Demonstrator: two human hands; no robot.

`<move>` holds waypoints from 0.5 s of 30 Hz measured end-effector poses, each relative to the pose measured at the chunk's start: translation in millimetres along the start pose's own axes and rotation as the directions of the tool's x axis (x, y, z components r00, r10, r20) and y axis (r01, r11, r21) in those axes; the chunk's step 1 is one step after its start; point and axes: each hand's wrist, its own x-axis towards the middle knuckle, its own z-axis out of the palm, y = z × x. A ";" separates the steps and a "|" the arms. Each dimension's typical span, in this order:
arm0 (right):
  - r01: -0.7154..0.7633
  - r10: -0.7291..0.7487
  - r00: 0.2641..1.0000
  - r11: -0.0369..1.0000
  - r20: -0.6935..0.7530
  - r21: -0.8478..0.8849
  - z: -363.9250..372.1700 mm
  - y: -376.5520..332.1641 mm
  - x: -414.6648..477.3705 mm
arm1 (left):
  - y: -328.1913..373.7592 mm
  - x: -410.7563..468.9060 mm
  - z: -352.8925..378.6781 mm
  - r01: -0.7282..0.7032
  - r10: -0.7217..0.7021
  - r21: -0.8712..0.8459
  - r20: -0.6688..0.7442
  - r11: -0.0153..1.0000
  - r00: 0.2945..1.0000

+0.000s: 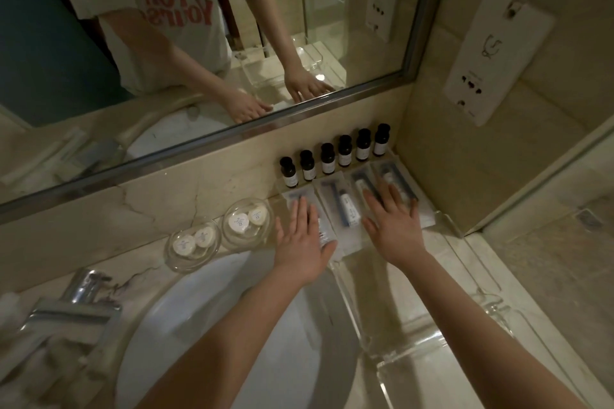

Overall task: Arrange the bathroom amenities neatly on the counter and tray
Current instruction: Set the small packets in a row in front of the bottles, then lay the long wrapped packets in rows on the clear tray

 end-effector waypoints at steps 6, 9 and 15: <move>-0.024 0.025 1.000 0.999 0.020 -0.026 -5.7 -4.5 0.1 | 4.6 5.3 -0.9 -0.001 0.001 -0.041 0.009 0.999 1.000; -0.004 0.005 0.999 1.000 -0.044 0.009 -12.9 -11.9 -6.7 | 2.3 -0.1 -5.6 -0.009 0.006 -0.076 -0.031 0.997 0.999; 0.118 -0.106 0.974 0.992 -0.202 0.050 -23.1 -51.6 -36.4 | -23.3 -41.7 -25.5 -0.021 0.004 -0.106 -0.156 0.994 0.988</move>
